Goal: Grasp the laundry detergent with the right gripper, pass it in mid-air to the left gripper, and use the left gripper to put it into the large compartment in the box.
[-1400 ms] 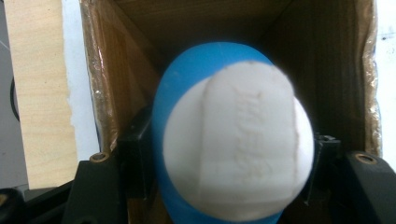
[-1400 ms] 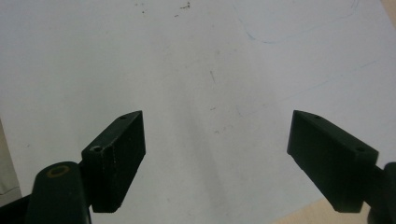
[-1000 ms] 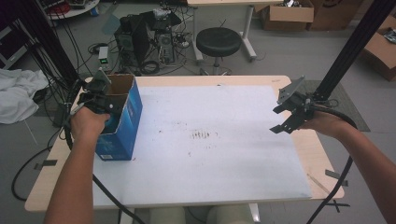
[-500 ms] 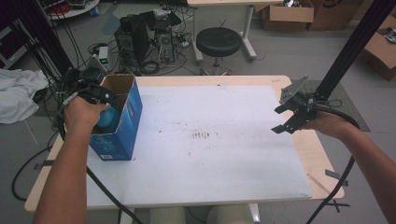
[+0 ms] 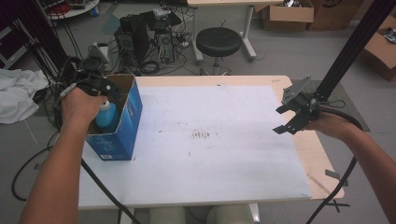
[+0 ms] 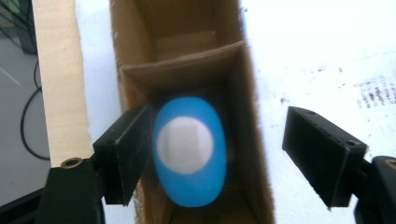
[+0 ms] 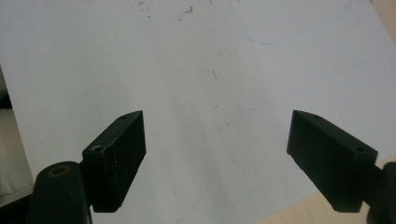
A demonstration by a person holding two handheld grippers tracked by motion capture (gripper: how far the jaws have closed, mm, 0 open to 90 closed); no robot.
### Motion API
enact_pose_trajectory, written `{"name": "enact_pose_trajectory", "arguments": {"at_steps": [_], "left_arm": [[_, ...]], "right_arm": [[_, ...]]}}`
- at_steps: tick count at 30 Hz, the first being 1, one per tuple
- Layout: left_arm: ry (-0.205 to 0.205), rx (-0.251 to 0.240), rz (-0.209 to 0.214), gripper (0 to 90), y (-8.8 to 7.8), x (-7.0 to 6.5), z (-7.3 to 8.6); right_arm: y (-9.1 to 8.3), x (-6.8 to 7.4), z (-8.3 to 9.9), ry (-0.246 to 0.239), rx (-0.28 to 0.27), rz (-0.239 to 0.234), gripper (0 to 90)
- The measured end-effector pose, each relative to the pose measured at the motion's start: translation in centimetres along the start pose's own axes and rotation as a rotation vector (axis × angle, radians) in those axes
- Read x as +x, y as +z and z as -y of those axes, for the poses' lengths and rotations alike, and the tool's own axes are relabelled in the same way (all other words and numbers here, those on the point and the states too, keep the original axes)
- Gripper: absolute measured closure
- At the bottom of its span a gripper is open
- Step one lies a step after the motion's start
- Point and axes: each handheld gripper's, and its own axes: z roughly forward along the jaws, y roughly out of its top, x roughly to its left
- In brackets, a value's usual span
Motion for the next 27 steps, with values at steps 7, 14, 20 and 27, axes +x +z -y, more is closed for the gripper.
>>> {"name": "enact_pose_trajectory", "arguments": {"at_steps": [7,14,20,27], "left_arm": [[0.049,-0.034,0.022,20.0,-0.5,-1.7,-0.4],[0.120,-0.062,0.049,18.9,-1.2,-4.1,-1.0],[0.194,-0.069,0.073,17.9,-1.4,-6.1,-1.4],[0.294,-0.071,0.100,17.8,-1.4,-8.6,-1.9]], "right_arm": [[-0.3,0.2,0.0,0.001,-0.005,0.011,19.6],[-0.4,0.4,-0.1,0.000,-0.007,0.013,19.8],[-0.5,0.5,-0.1,0.002,-0.009,0.011,19.5],[-0.6,0.6,-0.2,0.003,-0.008,0.011,19.3]]}}
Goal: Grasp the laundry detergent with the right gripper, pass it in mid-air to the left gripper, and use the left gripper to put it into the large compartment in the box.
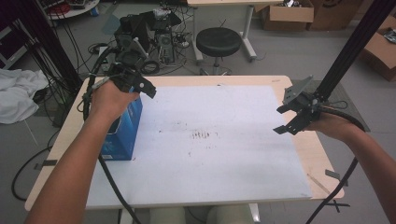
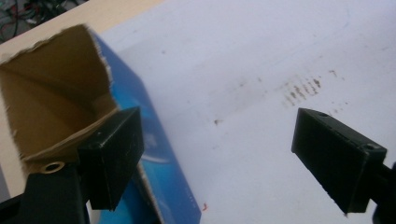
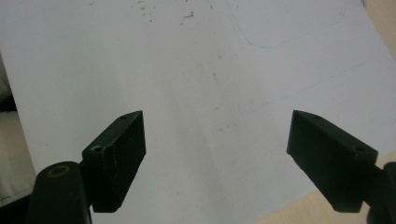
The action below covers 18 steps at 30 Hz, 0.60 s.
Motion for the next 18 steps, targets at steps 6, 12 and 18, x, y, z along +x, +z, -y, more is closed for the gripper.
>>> {"name": "enact_pose_trajectory", "arguments": {"at_steps": [6,12,18], "left_arm": [[0.091,-0.003,0.034,17.8,0.3,-2.1,-1.0],[0.170,-0.012,0.052,17.6,0.8,-3.9,-1.5],[0.224,-0.012,0.072,17.5,1.3,-5.5,-1.8]], "right_arm": [[0.2,0.1,-0.2,0.000,0.003,-0.002,19.2],[0.4,0.2,-0.3,-0.003,0.006,-0.006,19.1],[0.4,0.2,-0.4,0.002,0.007,-0.005,19.1]]}}
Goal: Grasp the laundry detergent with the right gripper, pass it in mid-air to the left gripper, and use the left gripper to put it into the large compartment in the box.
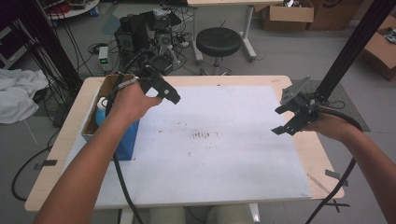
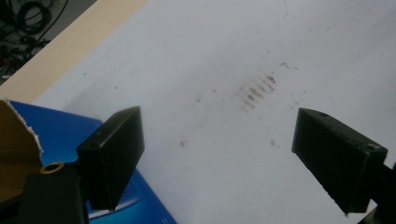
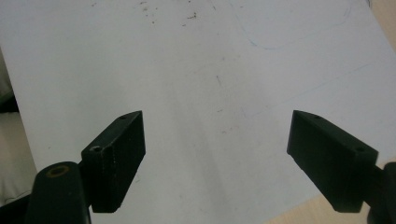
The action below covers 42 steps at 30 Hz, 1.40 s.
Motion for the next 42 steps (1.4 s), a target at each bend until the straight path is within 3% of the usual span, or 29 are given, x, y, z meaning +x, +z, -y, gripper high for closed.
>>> {"name": "enact_pose_trajectory", "arguments": {"at_steps": [13,26,33,42], "left_arm": [[0.132,0.046,0.061,17.7,1.7,-2.2,-0.4],[0.222,0.063,0.092,18.0,3.2,-3.5,-1.5],[0.252,0.064,0.104,18.1,3.8,-3.5,-1.7],[0.256,0.063,0.112,18.4,4.2,-3.3,-1.6]], "right_arm": [[0.4,0.4,-0.9,0.000,0.002,-0.010,19.1],[1.0,0.1,-1.6,-0.006,-0.002,-0.021,18.9],[1.3,-0.1,-1.6,-0.003,0.001,-0.024,18.8],[1.2,-0.2,-1.6,0.000,0.005,-0.021,18.9]]}}
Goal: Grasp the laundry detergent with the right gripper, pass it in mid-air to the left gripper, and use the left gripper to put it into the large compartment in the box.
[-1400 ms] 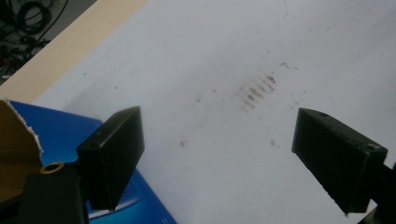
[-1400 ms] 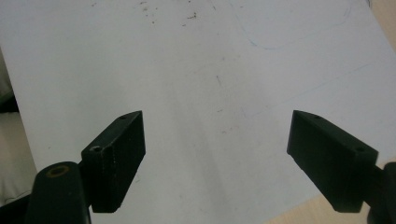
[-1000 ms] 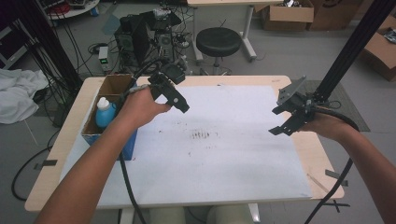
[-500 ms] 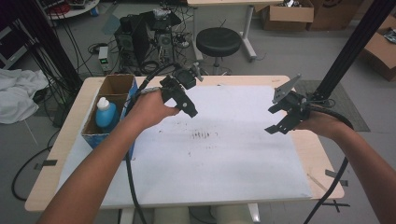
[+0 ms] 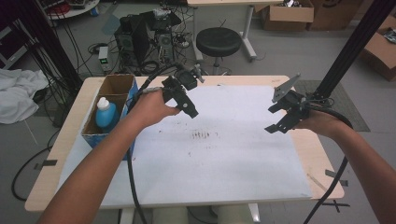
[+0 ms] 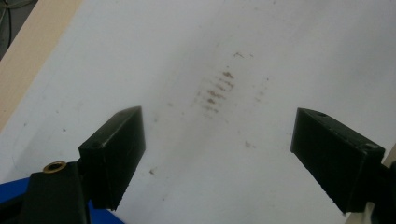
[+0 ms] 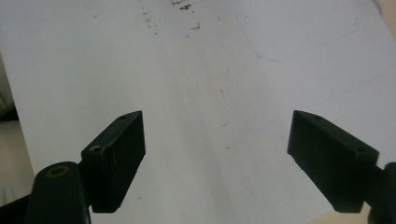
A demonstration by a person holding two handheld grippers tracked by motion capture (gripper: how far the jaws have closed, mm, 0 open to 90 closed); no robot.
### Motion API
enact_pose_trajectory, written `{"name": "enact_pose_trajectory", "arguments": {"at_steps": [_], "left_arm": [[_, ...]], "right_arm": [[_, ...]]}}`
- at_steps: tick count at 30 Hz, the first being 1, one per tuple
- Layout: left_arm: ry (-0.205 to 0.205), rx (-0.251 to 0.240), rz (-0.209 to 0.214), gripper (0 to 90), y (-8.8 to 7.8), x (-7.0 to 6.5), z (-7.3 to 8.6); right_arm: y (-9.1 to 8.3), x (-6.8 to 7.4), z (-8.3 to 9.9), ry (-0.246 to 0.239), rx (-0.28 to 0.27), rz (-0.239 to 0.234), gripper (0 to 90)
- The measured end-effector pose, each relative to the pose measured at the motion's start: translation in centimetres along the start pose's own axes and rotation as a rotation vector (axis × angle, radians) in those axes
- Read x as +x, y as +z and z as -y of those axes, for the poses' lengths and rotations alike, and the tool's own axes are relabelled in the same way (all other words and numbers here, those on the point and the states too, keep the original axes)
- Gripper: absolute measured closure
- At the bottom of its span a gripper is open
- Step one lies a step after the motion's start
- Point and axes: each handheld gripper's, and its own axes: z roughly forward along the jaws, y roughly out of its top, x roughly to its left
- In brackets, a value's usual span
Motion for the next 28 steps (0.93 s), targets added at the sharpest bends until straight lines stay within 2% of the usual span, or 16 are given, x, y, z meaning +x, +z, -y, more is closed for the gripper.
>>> {"name": "enact_pose_trajectory", "arguments": {"at_steps": [28], "left_arm": [[-0.020,-0.009,0.003,19.2,0.03,0.45,0.31]], "right_arm": [[0.12,0.21,0.12,0.001,-0.005,-0.006,19.1]]}}
